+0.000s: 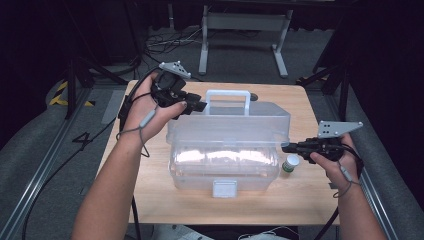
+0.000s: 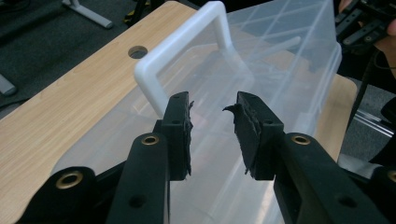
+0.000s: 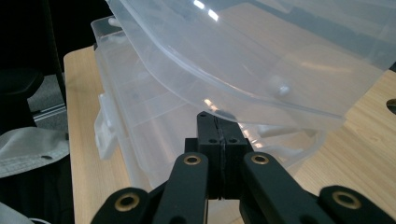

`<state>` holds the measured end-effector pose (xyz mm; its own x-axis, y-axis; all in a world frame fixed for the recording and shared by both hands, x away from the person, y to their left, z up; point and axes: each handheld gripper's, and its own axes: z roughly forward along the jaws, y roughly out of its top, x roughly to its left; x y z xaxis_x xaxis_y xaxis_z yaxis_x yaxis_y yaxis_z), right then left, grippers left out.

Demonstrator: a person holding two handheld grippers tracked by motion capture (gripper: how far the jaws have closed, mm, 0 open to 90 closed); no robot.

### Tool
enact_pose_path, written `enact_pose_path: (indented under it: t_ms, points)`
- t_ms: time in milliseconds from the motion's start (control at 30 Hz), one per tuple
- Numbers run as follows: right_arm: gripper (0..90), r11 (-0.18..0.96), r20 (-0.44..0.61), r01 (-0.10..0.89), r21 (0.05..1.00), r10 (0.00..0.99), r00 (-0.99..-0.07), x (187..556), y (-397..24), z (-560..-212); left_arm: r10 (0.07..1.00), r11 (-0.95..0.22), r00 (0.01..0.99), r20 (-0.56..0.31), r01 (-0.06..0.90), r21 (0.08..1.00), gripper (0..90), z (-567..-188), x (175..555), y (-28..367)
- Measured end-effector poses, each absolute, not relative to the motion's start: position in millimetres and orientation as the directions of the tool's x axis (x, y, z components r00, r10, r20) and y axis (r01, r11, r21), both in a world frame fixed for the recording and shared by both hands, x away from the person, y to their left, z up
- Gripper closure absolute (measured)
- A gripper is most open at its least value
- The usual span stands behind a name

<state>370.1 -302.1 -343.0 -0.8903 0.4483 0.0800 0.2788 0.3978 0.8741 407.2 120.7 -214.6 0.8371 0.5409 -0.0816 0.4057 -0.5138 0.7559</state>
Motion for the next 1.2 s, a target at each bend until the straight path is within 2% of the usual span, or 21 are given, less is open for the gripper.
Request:
enact_pose_path:
  t_ms: [667,1200]
  points:
    - [90.0,0.285,0.078,0.257,0.923,0.516,-0.853,384,-298,-333,0.532,-0.504,0.844,-0.066,0.378,0.777,66.1,-203,370,132]
    - [90.0,0.223,0.091,0.255,0.941,0.558,-0.825,388,-296,-328,0.530,-0.486,0.843,-0.092,0.391,0.782,66.3,-222,350,137]
